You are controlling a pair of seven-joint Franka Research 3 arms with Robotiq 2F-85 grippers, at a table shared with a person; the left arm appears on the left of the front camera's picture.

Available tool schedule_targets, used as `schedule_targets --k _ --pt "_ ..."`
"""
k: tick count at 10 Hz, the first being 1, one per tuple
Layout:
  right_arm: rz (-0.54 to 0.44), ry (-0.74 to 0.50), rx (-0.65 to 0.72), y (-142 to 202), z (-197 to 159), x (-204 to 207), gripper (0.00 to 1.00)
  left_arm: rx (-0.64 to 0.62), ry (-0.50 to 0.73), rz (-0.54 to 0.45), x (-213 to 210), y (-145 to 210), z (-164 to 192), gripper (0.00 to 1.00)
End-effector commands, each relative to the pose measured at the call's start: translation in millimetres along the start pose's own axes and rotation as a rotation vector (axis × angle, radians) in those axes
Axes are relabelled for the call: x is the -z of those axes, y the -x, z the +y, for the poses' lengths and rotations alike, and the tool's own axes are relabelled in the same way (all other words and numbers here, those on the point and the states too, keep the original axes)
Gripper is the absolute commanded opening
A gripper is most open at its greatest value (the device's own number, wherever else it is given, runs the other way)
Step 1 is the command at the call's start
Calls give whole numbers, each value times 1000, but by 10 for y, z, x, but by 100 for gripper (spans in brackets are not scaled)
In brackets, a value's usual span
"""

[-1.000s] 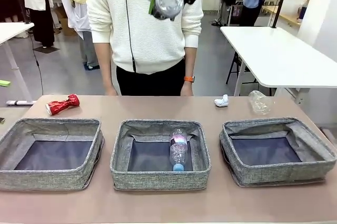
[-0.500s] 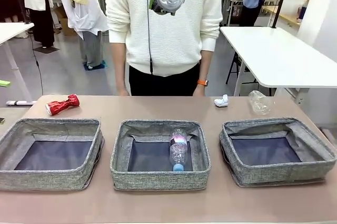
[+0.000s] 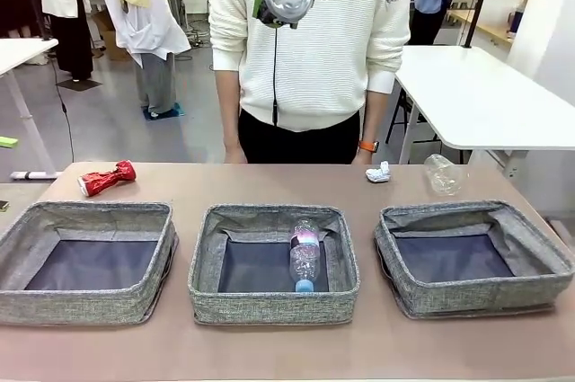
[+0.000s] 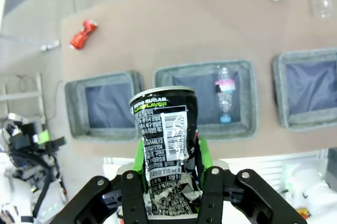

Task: Sort the waste into the appropriate baskets.
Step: Pick up the waste item pointed out by the person, then place the picked waste into the Fabric basket indicated by the person.

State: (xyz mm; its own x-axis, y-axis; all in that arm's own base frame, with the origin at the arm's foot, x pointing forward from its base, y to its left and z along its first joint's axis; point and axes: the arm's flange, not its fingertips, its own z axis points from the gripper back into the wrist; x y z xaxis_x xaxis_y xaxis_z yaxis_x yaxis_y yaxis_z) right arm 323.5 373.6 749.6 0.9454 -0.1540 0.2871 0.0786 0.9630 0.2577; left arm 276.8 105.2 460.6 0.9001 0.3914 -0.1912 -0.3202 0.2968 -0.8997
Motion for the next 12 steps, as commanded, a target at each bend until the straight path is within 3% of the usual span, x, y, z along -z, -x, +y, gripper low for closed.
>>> schedule_targets --k 1,12 --pt "3 -10 9 23 -32 -17 43 3 23 2 9 19 -2 100" --pt "3 -10 9 23 -32 -17 43 3 23 2 9 19 -2 100"
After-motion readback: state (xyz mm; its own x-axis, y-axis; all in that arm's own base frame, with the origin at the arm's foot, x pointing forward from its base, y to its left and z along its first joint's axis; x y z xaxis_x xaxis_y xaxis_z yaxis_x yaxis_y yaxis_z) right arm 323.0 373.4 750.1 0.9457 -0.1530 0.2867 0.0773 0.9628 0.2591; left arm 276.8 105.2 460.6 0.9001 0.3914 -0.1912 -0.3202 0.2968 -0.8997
